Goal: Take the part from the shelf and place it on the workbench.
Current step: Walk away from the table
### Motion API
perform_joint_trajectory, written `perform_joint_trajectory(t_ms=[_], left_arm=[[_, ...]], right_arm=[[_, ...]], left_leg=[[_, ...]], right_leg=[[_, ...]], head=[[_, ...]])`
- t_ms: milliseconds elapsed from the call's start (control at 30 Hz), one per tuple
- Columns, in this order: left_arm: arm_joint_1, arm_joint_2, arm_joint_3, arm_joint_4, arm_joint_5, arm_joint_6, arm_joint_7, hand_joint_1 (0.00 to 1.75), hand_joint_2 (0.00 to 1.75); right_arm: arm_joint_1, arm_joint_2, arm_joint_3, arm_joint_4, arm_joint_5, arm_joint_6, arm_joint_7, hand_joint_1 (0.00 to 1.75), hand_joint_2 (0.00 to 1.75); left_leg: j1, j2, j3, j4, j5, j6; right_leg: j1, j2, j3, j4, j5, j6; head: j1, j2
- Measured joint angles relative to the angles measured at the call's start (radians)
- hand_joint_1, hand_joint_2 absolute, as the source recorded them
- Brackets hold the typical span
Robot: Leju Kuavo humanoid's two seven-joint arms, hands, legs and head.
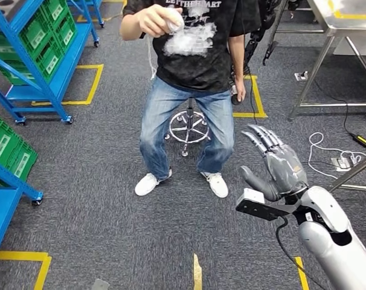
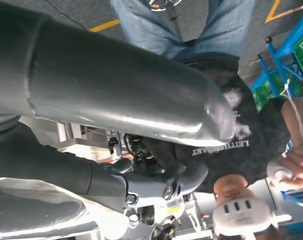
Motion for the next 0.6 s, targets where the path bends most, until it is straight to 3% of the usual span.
perform_joint_trajectory(t_ms=[67, 133, 167, 200, 233, 300, 333, 367, 533, 600], left_arm=[[-0.002, 0.0, 0.0, 0.0, 0.004, 0.005, 0.003, 0.0, 0.0], [-0.004, 0.0, 0.0, 0.0, 0.007, 0.012, 0.01, 0.0, 0.0], [-0.004, -0.001, 0.0, 0.0, 0.008, 0.015, 0.014, 0.0, 0.0], [-0.004, -0.001, 0.0, 0.0, 0.008, 0.017, 0.018, 0.0, 0.0], [-0.003, -0.002, 0.0, 0.0, 0.008, 0.019, 0.021, 0.0, 0.0], [-0.003, -0.003, 0.0, 0.0, 0.008, 0.023, 0.023, 0.0, 0.0], [-0.004, -0.004, 0.0, 0.0, 0.008, 0.024, 0.023, 0.0, 0.0], [-0.004, -0.004, 0.0, 0.0, 0.008, 0.024, 0.023, 0.0, 0.0], [-0.005, -0.005, 0.0, 0.0, 0.008, 0.025, 0.023, 0.0, 0.0], [-0.005, -0.005, 0.0, 0.0, 0.008, 0.028, 0.023, 0.0, 0.0]], right_arm=[[0.001, 0.0, -0.001, 0.0, 0.0, -0.001, 0.0, 0.0, 0.0], [0.007, 0.0, -0.001, 0.0, 0.0, -0.001, 0.001, 0.0, 0.0], [0.011, 0.0, -0.001, 0.0, 0.0, -0.002, 0.002, 0.0, 0.0], [0.015, 0.0, -0.001, 0.0, 0.0, -0.002, 0.002, 0.0, 0.0], [0.018, 0.0, -0.001, 0.0, -0.001, -0.002, 0.003, 0.0, 0.0], [0.019, 0.0, -0.003, 0.0, -0.001, -0.002, 0.003, 0.0, 0.0], [0.019, 0.0, -0.003, 0.0, -0.001, -0.002, 0.004, 0.0, 0.0], [0.019, 0.0, -0.004, 0.0, -0.001, -0.002, 0.004, 0.0, 0.0], [0.018, 0.0, -0.005, 0.0, -0.002, -0.003, 0.004, 0.0, 0.0], [0.019, 0.0, -0.009, -0.004, -0.008, -0.005, 0.0, 0.0, 0.0]], left_leg=[[0.002, 0.0, 0.012, -0.009, -0.002, 0.011], [0.0, -0.001, 0.017, -0.009, -0.009, 0.018], [-0.001, -0.002, 0.02, -0.009, -0.012, 0.02], [-0.001, -0.003, 0.024, -0.009, -0.016, 0.02], [-0.001, -0.004, 0.029, -0.008, -0.021, 0.019], [-0.001, -0.006, 0.041, -0.008, -0.029, 0.016], [-0.001, -0.006, 0.045, -0.008, -0.032, 0.015], [-0.001, -0.007, 0.046, -0.008, -0.033, 0.013], [-0.004, -0.008, 0.045, -0.006, -0.036, 0.01], [-0.005, -0.009, 0.032, 0.023, -0.055, -0.006]], right_leg=[[-0.001, 0.0, -0.045, 0.087, -0.044, 0.005], [0.0, 0.001, -0.125, 0.219, -0.086, 0.007], [0.0, 0.001, -0.157, 0.258, -0.086, 0.008], [0.0, 0.001, -0.172, 0.26, -0.066, 0.008], [0.001, 0.001, -0.167, 0.223, -0.027, 0.006], [0.001, 0.001, -0.124, 0.097, 0.061, 0.001], [0.001, 0.001, -0.107, 0.052, 0.087, -0.002], [0.001, 0.001, -0.098, 0.029, 0.099, -0.003], [0.003, 0.001, -0.085, 0.011, 0.091, -0.006], [0.003, -0.004, -0.07, -0.006, 0.087, -0.02]], head=[[0.002, 0.0], [0.002, 0.0], [0.002, 0.0], [0.002, 0.0], [0.002, 0.0], [0.002, 0.0], [0.002, 0.0], [0.002, 0.0], [0.002, 0.0], [-0.001, 0.0]])
